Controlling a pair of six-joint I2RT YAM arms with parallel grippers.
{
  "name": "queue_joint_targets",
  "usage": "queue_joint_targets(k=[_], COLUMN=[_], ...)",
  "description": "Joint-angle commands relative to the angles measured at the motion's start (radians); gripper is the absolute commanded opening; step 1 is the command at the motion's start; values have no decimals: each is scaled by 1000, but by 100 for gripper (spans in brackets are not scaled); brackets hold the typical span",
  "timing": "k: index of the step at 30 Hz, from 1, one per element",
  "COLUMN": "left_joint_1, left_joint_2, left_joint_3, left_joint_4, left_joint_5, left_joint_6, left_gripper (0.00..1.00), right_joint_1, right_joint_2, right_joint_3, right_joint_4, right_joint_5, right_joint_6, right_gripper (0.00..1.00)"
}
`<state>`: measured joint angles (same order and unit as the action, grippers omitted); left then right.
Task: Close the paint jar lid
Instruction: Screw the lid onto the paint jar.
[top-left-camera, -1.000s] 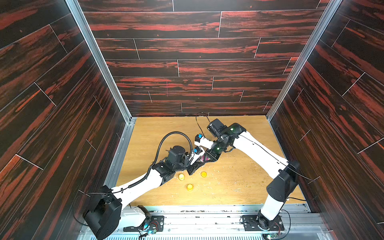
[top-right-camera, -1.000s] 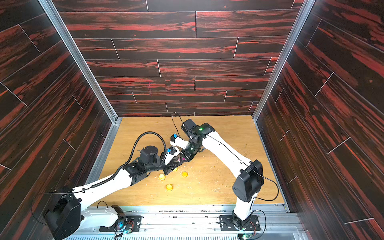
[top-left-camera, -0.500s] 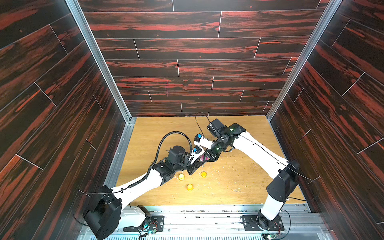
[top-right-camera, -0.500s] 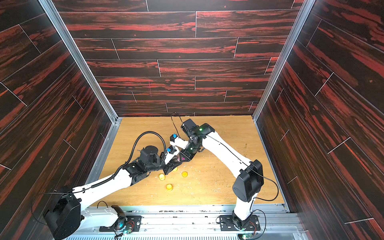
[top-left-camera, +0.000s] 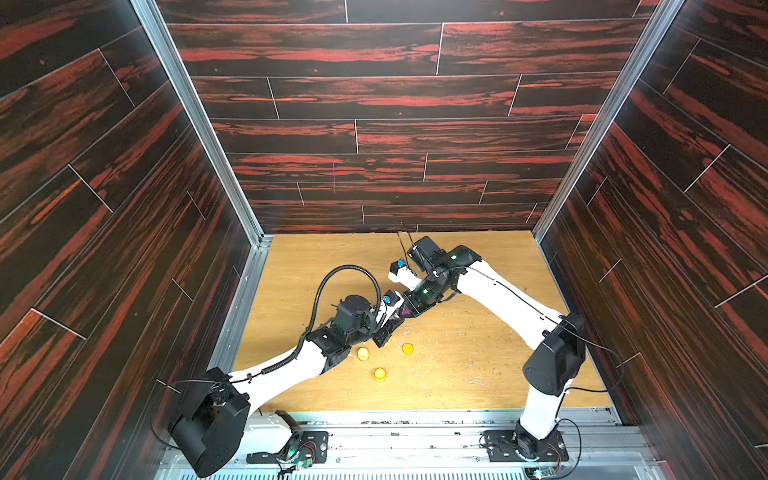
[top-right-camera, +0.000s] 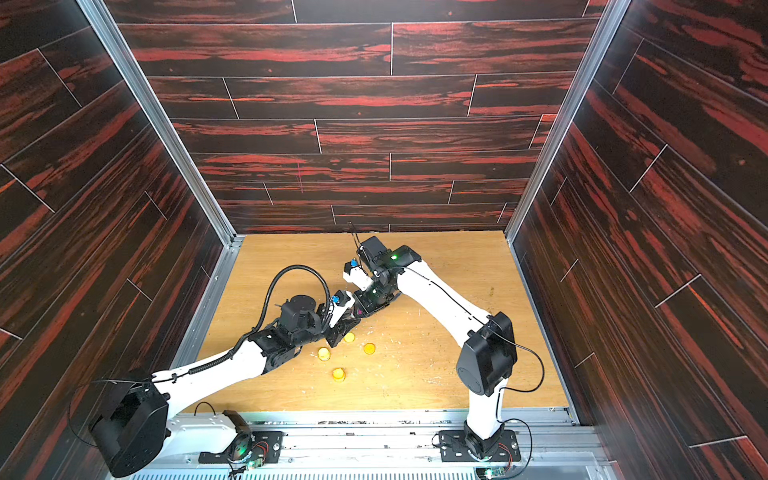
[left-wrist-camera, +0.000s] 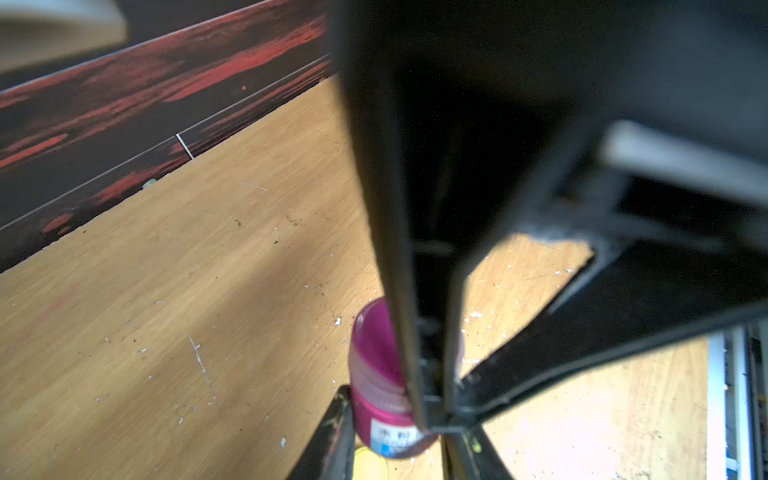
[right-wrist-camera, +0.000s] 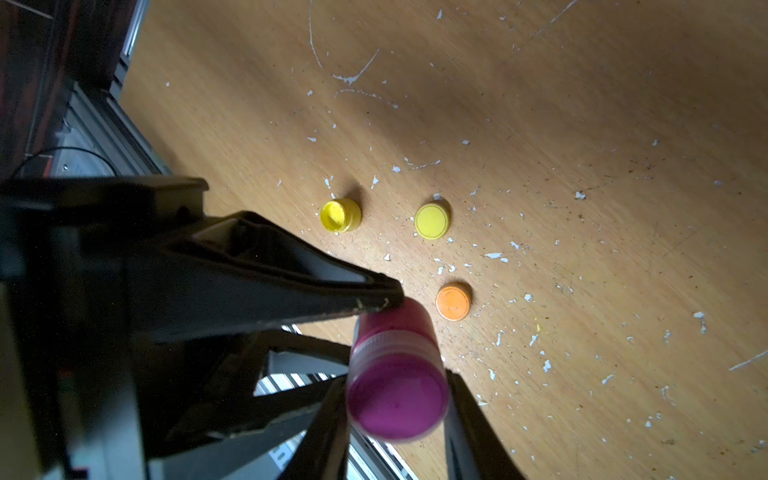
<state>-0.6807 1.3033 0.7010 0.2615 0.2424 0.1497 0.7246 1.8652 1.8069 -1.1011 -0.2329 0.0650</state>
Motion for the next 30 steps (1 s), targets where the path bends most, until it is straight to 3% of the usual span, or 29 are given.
queue_joint_targets(k=[1,12,30], left_joint_1=[-28,-28,-28], left_joint_2=[-67,-89,-2], left_joint_3=[63,13,-61], left_joint_4=[438,406,437], left_joint_5=[74,84,144], left_joint_6=[-1,-15,-94], left_gripper=[17,17,16], right_joint_1=[35,-12,-108], right_joint_2=[92,46,-73], right_joint_3=[-21,48,135], right_joint_4=[15,-13,-131], right_joint_5=[7,8,-3], right_joint_6=[113,152,9], right_gripper=[36,54,65])
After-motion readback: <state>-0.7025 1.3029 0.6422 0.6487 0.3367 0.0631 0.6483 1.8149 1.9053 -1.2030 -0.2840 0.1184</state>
